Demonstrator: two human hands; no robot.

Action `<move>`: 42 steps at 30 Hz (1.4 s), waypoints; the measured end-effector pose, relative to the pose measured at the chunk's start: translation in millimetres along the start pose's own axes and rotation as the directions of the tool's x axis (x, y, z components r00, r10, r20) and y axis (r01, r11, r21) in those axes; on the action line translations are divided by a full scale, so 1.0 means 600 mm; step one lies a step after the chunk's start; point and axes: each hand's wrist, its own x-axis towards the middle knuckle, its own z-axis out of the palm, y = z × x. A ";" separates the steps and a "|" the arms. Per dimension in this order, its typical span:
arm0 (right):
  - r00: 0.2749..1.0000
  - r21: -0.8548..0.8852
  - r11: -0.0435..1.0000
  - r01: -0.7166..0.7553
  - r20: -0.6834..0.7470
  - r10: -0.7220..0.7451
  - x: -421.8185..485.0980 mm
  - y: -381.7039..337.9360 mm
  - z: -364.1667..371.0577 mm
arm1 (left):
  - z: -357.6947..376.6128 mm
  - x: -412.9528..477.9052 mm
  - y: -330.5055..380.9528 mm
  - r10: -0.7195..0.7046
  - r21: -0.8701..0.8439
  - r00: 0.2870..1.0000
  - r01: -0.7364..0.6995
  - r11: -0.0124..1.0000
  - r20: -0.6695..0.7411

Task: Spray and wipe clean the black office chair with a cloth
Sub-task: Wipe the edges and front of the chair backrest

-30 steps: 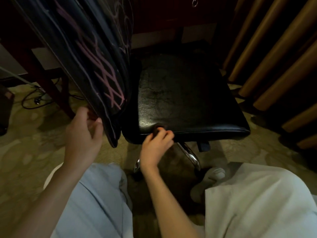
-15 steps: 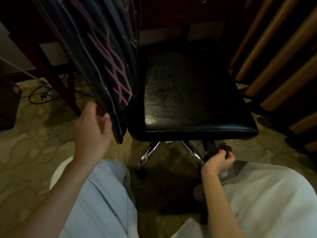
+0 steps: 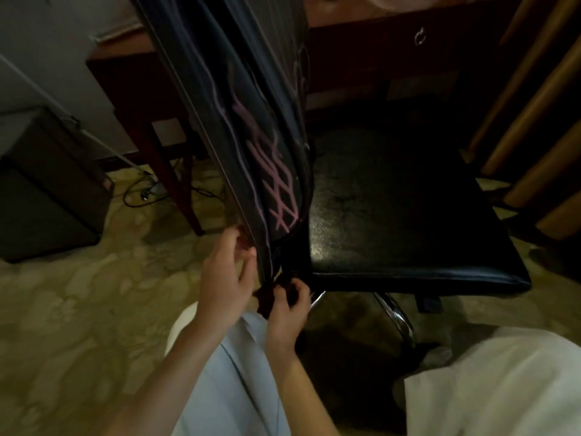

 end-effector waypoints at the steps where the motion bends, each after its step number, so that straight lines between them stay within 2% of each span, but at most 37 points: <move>1: 0.999 -0.010 0.999 0.031 -0.012 -0.032 0.004 -0.014 -0.011 | -0.003 0.001 0.002 -0.021 -0.016 1.000 0.021 1.000 0.015; 4: 0.991 -0.076 0.990 0.118 -0.049 -0.122 0.022 -0.090 -0.051 | -0.014 0.001 0.010 -0.077 -0.038 0.997 0.078 0.996 0.024; 7: 0.976 0.012 0.977 0.213 0.041 -0.213 0.035 -0.208 -0.073 | -0.038 0.004 0.032 -0.067 -0.070 0.996 0.063 0.996 -0.059; 9: 0.922 0.031 0.933 0.358 0.148 -0.359 0.028 -0.288 -0.072 | -0.062 0.013 0.058 -0.045 -0.095 0.991 0.033 0.995 -0.126; 10: 0.869 0.034 0.892 0.451 0.213 -0.447 0.018 -0.328 -0.068 | -0.076 0.019 0.073 -0.029 -0.106 0.987 0.012 0.994 -0.161; 12: 0.700 0.020 0.744 0.668 0.323 -0.637 -0.018 -0.406 -0.055 | -0.104 0.034 0.106 0.025 -0.107 0.973 -0.051 0.993 -0.231; 15: 0.330 -0.008 0.362 0.932 0.427 -0.842 -0.073 -0.497 -0.024 | -0.142 0.055 0.156 0.125 -0.118 0.940 -0.169 0.979 -0.317; 18: 0.017 -0.054 -0.014 0.998 0.535 -0.845 -0.097 -0.531 0.015 | -0.162 0.071 0.198 0.176 -0.162 0.919 -0.245 0.956 -0.354; 20: -0.116 -0.092 -0.217 0.972 0.615 -0.780 -0.088 -0.523 0.035 | -0.165 0.079 0.210 0.180 -0.172 0.920 -0.251 0.953 -0.347; 21: -0.151 -0.124 -0.296 0.947 0.642 -0.751 -0.077 -0.511 0.039 | -0.165 0.082 0.210 0.179 -0.164 0.923 -0.246 0.955 -0.341; 23: -0.163 -0.174 -0.368 0.914 0.673 -0.722 -0.047 -0.478 0.034 | -0.165 0.085 0.204 0.172 -0.155 0.928 -0.234 0.960 -0.332; 26: -0.119 -0.199 -0.352 0.915 0.699 -0.705 0.000 -0.412 -0.002 | -0.169 0.088 0.197 0.187 -0.157 0.928 -0.247 0.956 -0.322; 28: -0.011 -0.269 -0.291 0.918 0.717 -0.697 0.029 -0.360 -0.036 | -0.171 0.089 0.195 0.190 -0.157 0.929 -0.248 0.956 -0.316; 31: 0.217 -0.401 -0.185 0.897 0.766 -0.606 0.052 -0.285 -0.075 | -0.168 0.088 0.193 0.174 -0.176 0.937 -0.235 0.956 -0.303; 33: 0.291 -0.419 -0.131 0.898 0.792 -0.537 0.050 -0.256 -0.083 | -0.166 0.086 0.190 0.167 -0.178 0.938 -0.229 0.957 -0.305; 36: 0.379 -0.418 0.089 0.904 0.687 -0.620 0.023 -0.268 -0.078 | -0.165 0.082 0.186 0.171 -0.173 0.938 -0.230 0.958 -0.301; 37: 0.366 -0.386 0.130 0.913 0.635 -0.680 0.008 -0.292 -0.074 | -0.164 0.081 0.186 0.176 -0.168 0.936 -0.235 0.957 -0.304; 38: 0.316 -0.347 0.123 0.930 0.584 -0.748 -0.010 -0.325 -0.067 | -0.164 0.080 0.188 0.180 -0.163 0.934 -0.239 0.957 -0.309; 40: 0.148 -0.252 0.020 0.968 0.500 -0.853 -0.048 -0.403 -0.048 | -0.162 0.076 0.193 0.189 -0.147 0.929 -0.245 0.958 -0.318; 42: -0.006 -0.186 -0.105 0.977 0.472 -0.882 -0.083 -0.474 -0.024 | -0.160 0.070 0.200 0.204 -0.134 0.923 -0.259 0.957 -0.325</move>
